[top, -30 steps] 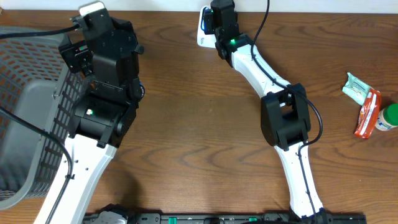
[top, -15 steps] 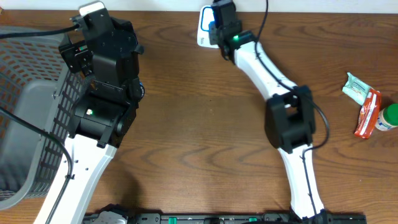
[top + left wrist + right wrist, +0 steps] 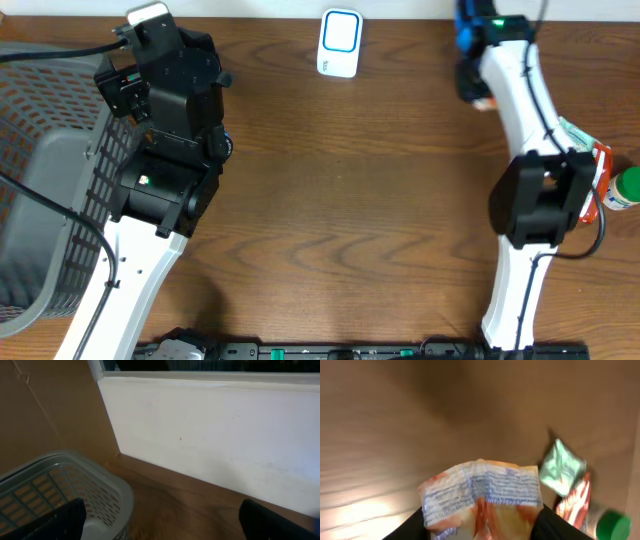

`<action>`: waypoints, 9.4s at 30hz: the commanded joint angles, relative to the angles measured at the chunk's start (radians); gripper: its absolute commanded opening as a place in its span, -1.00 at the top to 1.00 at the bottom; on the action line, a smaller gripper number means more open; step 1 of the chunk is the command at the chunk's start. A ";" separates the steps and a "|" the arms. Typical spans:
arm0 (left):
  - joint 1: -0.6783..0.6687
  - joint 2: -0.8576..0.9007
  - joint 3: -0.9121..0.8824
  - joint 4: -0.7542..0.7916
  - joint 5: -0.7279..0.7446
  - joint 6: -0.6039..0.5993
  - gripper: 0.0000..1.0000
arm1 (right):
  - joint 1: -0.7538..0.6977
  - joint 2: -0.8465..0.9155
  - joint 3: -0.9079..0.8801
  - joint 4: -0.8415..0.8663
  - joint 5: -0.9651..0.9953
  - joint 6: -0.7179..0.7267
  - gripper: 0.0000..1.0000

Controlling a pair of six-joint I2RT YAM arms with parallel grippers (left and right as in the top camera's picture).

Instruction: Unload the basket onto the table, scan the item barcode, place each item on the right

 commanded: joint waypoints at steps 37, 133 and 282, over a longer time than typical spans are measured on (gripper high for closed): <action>0.007 0.003 -0.006 0.276 -0.003 0.022 -0.96 | -0.295 -0.575 0.232 0.362 -0.727 0.220 -0.99; 0.462 -1.267 -0.608 0.201 0.961 0.578 -0.96 | -0.129 -2.271 -1.458 1.073 -0.579 0.233 -0.98; 0.388 -1.176 -1.361 0.246 0.644 -0.126 -0.96 | -0.087 -2.282 -2.148 1.168 -0.574 0.471 -0.98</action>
